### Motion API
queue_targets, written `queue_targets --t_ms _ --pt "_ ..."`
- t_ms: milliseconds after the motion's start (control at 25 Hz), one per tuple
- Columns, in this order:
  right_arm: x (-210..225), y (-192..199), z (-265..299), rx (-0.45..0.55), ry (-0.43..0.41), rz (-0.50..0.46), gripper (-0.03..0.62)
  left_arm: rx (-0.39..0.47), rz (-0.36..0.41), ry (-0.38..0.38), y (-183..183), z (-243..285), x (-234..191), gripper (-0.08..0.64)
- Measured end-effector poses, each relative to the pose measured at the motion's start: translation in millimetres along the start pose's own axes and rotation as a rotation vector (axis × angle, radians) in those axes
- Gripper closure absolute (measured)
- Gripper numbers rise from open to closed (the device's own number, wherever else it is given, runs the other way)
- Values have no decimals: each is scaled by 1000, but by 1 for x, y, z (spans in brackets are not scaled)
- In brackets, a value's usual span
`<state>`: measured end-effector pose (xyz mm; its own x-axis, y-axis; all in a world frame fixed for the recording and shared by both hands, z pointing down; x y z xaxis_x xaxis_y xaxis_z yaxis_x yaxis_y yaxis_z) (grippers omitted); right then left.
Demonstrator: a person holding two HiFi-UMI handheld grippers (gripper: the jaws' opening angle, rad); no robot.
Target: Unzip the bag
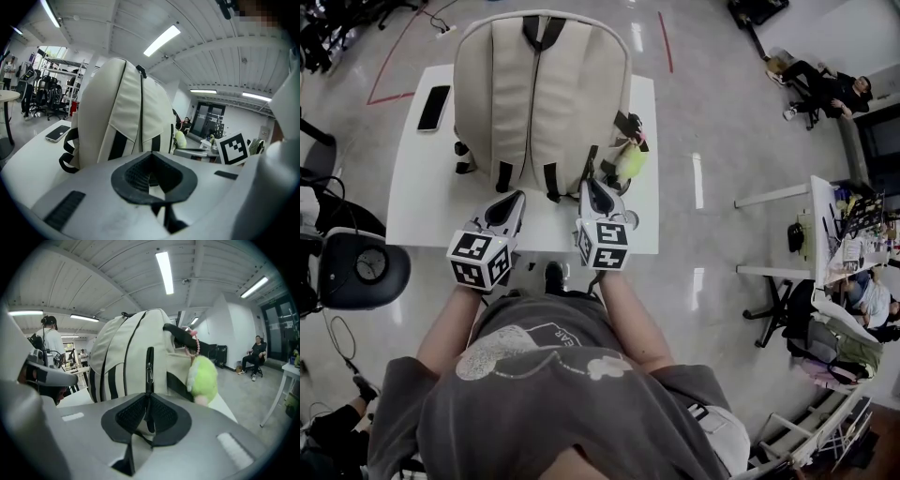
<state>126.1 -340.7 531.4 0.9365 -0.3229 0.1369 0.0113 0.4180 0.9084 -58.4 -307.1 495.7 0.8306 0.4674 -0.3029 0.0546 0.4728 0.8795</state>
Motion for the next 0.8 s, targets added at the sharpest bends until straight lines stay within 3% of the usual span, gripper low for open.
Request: queue_targets --t_ms 400,800 --pt "0 59 6 -144 6 -9 561 -17 -7 12 13 -3 8 554" --pt "5 100 10 -313 27 88 562 -46 -17 18 26 -7 7 554"
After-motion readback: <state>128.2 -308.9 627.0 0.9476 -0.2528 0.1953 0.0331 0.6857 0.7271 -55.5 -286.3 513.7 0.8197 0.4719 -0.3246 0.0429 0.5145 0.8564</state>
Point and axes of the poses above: the fingertips, and each gripper's own axes: z forward along the fingers, x to its right, y out of its underside, the point moved 5 cm from there along -z, backward along the fingers, and after that the axes turned 1 degree about -y, right-handed, at the moved point
